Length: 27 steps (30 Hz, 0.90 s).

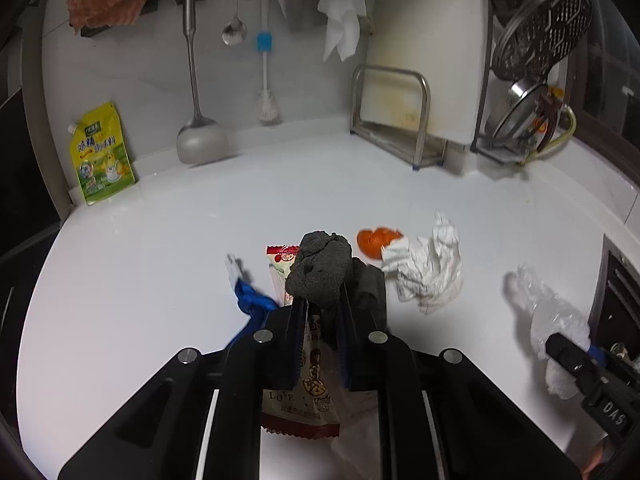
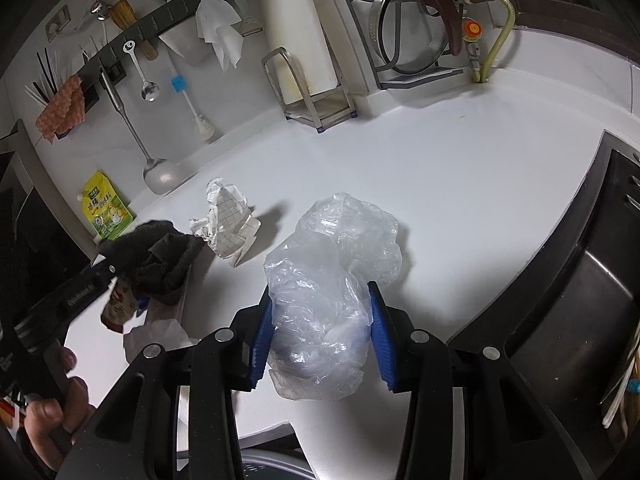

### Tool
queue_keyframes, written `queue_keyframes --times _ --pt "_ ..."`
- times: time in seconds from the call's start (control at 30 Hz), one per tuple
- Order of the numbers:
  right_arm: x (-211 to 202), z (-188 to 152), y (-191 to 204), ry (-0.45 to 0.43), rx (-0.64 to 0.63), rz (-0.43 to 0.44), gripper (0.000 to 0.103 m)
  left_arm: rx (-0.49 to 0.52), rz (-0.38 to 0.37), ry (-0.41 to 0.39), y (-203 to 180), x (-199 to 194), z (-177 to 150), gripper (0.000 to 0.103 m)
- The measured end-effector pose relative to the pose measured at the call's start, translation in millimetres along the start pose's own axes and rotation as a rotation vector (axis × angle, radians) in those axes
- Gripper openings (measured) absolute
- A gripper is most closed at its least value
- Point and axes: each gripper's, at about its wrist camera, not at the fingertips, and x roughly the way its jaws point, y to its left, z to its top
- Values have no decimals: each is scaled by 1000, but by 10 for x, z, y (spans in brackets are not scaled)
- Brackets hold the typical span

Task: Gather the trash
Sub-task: 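Grasp the clear plastic bag with the right tool while the left grasps the grey cloth and wrapper, then carry the plastic bag and grey cloth with wrapper over the bin with both tools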

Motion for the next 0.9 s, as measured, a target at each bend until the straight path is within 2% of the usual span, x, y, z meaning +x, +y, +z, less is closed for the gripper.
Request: queue_keyframes --times 0.27,0.5,0.67,0.9 --pt "-15 -14 5 -7 3 -1 42 -39 -21 -71 168 -198 281 13" --pt "-67 -36 17 -28 -5 -1 42 -46 -44 -148 298 -567 421 12" --pt "-175 -71 28 -42 4 -1 42 -11 -60 -171 308 -852 313 12" --pt "-484 -297 154 -48 -3 -9 42 15 -85 -145 320 -1183 -32 12"
